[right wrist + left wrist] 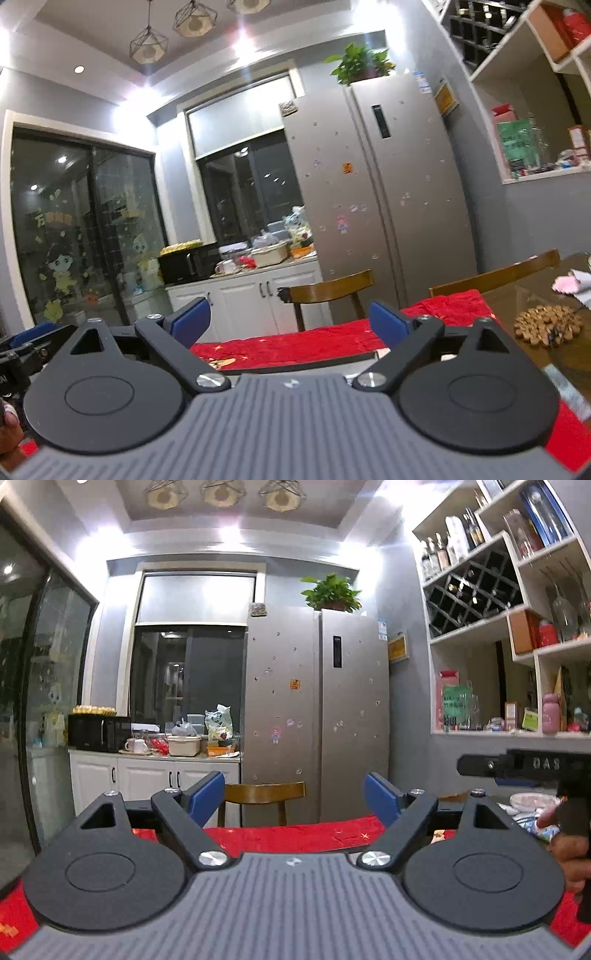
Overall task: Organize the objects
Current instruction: 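Raise both grippers away from the box, then grasp blue-white scrunchie with left gripper while right gripper reaches brown paper packet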
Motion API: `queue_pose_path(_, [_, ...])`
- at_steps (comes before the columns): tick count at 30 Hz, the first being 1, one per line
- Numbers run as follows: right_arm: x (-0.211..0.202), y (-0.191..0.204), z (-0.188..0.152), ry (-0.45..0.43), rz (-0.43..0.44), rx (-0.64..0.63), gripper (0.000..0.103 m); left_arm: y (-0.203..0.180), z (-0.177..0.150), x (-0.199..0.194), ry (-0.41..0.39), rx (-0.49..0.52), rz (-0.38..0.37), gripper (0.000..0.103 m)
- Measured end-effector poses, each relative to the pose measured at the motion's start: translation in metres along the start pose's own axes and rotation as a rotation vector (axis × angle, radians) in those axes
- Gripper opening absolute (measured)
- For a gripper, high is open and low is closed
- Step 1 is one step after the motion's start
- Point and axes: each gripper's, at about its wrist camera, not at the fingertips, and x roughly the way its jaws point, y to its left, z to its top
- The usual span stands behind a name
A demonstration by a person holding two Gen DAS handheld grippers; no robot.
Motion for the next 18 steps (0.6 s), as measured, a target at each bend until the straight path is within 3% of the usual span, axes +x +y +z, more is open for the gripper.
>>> queue_pose_path(4, [0.011,0.000,-0.029,0.033,-0.003,-0.023,0.097,0.008,-0.031,0.009,0.019,-0.037,-0.054,0.086])
queue_pose_path(11, [0.029,-0.002,-0.063,0.129,0.014,-0.033,0.097,-0.005,-0.072,0.025,0.075,0.053,-0.133,0.086])
queue_pose_path(18, [0.051,-0.003,-0.090,0.244,0.003,-0.047,0.097,-0.013,-0.112,0.044,0.232,0.102,-0.157,0.086])
